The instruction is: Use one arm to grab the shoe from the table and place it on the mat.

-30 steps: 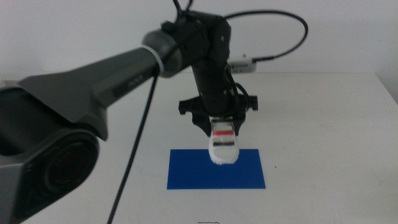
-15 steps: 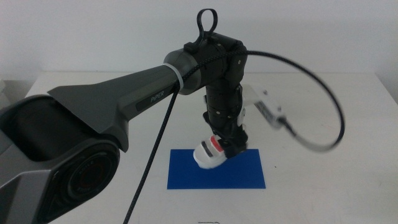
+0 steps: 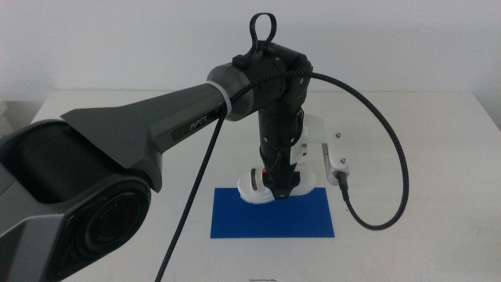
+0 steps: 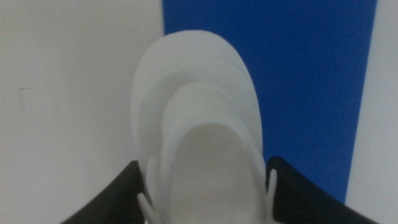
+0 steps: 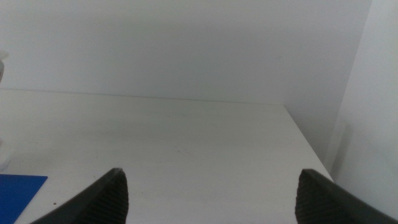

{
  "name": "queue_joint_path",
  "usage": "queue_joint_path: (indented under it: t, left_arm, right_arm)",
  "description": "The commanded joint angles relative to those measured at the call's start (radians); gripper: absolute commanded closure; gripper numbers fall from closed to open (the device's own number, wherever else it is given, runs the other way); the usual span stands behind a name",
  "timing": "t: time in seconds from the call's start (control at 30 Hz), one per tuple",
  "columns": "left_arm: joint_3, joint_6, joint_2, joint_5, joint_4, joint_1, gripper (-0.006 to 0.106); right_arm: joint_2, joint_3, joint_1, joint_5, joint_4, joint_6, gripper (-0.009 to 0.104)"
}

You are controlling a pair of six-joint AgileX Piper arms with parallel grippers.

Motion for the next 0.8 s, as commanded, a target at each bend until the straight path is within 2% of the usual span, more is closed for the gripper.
queue_joint_path:
  t: [0.0,0.6,0.77]
  left_arm:
    - [0.001,0.01,-0.071,0.092,-0.035,-0.004,0.084]
    - [0.046,0.046,-0.02,0.055,-0.086,-0.001,0.084]
    - [0.046,0.128,-0.018,0.095,-0.084,-0.001,0.08]
  right_arm:
    - [-0.019,-0.019,0.002,-0.075,-0.009,-0.004,0.001]
    - [-0.019,-0.019,0.002,-0.075,-0.009,-0.004,0.001]
    - [-0.019,-0.019,0.002,-0.075,-0.009,-0.004,0.001]
